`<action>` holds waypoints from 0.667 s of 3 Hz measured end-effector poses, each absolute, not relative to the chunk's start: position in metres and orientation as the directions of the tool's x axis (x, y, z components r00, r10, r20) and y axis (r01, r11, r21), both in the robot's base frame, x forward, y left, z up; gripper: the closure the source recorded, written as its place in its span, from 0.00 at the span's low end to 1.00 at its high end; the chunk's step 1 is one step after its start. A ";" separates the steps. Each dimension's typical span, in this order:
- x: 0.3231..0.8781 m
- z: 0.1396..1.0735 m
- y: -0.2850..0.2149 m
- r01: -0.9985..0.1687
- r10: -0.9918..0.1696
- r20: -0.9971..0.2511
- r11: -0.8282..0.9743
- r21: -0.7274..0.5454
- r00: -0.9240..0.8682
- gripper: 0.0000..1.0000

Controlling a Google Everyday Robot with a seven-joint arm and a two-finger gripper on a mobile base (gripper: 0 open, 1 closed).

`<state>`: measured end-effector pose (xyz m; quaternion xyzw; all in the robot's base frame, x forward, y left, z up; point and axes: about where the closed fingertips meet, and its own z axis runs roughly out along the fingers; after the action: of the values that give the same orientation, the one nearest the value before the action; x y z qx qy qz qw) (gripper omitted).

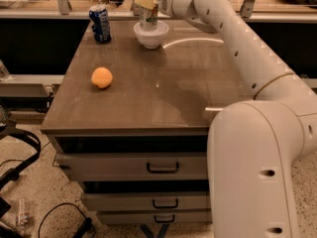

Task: Place 7up can into white bowl

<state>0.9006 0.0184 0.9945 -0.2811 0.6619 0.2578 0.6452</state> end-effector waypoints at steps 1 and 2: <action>0.897 0.978 0.025 -0.715 -0.045 -0.999 0.699 -0.011 -0.028 1.00; 0.897 0.977 0.028 -0.718 -0.045 -0.999 0.696 -0.009 -0.030 0.82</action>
Offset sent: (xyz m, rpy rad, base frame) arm -0.0034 0.0062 -0.0146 -0.0045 0.0178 0.0132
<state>0.8968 0.0284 0.9769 -0.2860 0.6669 0.2652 0.6349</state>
